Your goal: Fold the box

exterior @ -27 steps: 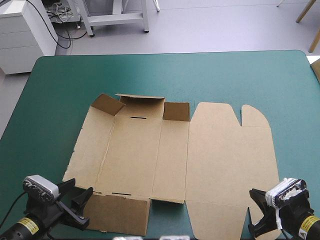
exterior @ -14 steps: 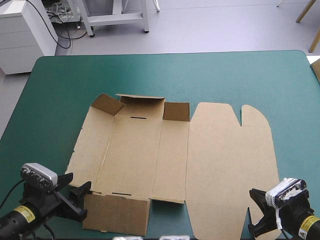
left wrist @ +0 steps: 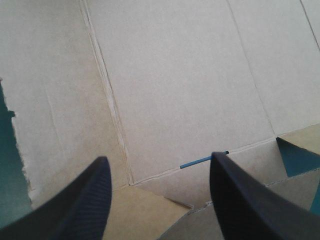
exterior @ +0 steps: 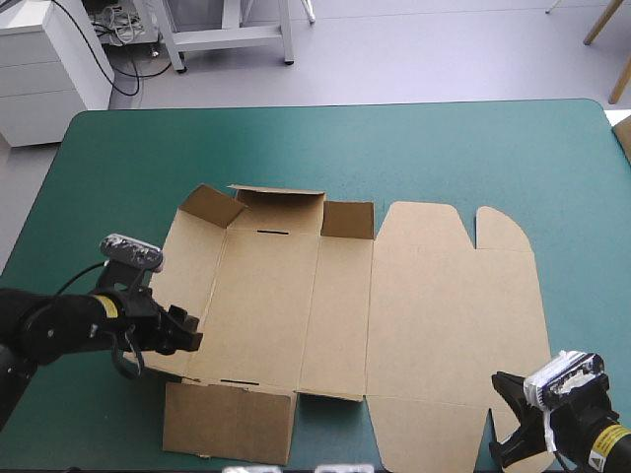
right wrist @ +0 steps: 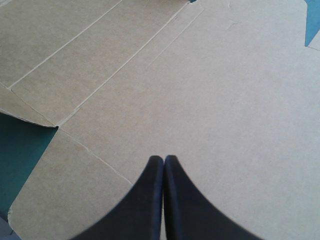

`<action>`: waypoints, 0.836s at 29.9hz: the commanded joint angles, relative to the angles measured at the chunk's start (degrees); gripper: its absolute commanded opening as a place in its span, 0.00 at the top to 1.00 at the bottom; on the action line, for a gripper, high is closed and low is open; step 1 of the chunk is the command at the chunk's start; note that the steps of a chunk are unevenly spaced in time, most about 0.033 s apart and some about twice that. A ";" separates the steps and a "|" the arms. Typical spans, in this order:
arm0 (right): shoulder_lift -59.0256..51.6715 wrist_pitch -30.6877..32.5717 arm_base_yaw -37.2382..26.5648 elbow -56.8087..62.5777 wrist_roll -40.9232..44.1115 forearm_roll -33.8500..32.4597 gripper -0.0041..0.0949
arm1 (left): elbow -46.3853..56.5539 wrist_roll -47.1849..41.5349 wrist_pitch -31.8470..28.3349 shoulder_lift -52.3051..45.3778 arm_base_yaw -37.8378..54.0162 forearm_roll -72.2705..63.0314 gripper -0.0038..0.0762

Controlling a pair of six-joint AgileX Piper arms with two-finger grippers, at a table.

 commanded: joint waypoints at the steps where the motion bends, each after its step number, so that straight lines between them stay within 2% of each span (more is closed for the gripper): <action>1: 0.53 -3.84 -0.49 -1.52 -0.08 -0.11 0.98 | -6.25 -0.68 2.68 5.45 -0.42 -0.55 0.43; 5: 0.53 -3.84 -0.49 -1.52 -0.08 -0.11 0.98 | -11.72 -0.53 7.38 10.67 -0.31 0.56 0.43; 11: 0.53 -3.84 -0.49 -1.52 -0.08 -0.11 0.98 | -16.52 1.15 7.25 14.96 2.44 0.67 0.43; 19: 0.53 -3.84 -0.49 -1.52 -0.08 -0.11 0.98 | -16.53 15.61 7.34 17.82 18.47 -13.25 0.43; 25: 0.53 -3.84 -0.49 -1.52 -0.08 -0.11 0.98 | -16.53 20.11 7.47 20.79 28.64 -14.96 0.43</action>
